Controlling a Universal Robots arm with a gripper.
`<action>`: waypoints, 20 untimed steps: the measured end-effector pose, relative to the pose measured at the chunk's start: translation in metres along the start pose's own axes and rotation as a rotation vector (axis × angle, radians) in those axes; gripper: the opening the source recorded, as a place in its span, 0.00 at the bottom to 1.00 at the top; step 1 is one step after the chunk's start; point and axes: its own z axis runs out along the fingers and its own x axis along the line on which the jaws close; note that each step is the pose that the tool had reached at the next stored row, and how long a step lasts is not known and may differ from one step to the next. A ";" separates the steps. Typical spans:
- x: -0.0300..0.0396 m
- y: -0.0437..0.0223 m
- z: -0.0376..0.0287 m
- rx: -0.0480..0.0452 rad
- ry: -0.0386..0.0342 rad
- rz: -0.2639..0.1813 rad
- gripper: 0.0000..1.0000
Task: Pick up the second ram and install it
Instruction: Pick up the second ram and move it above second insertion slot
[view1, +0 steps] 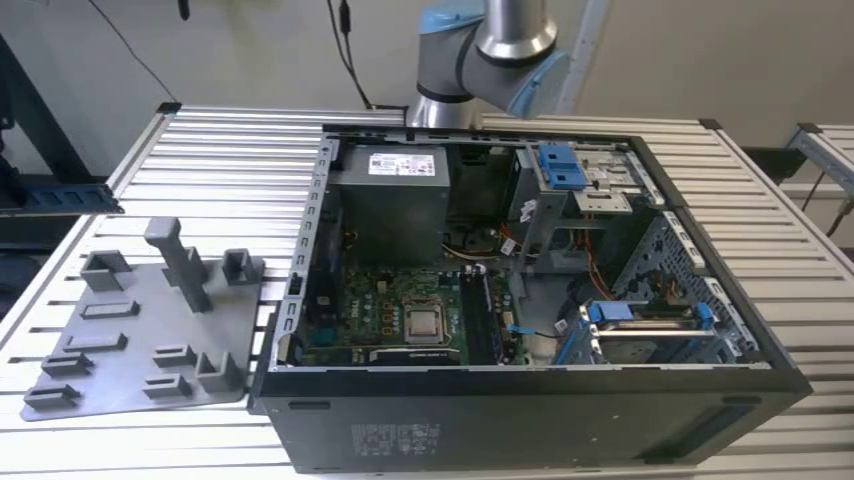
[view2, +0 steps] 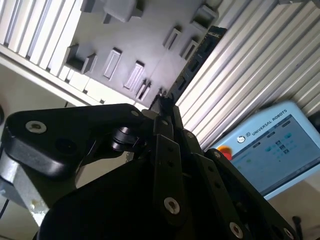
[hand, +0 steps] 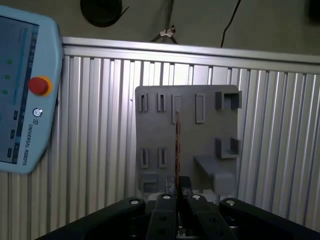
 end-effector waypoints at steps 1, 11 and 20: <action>0.0001 -0.0023 0.0000 -0.0003 0.0000 0.000 0.14; 0.0011 -0.0234 0.0003 -0.0030 -0.0002 0.000 0.14; 0.0017 -0.0364 0.0005 -0.0035 -0.0002 0.000 0.14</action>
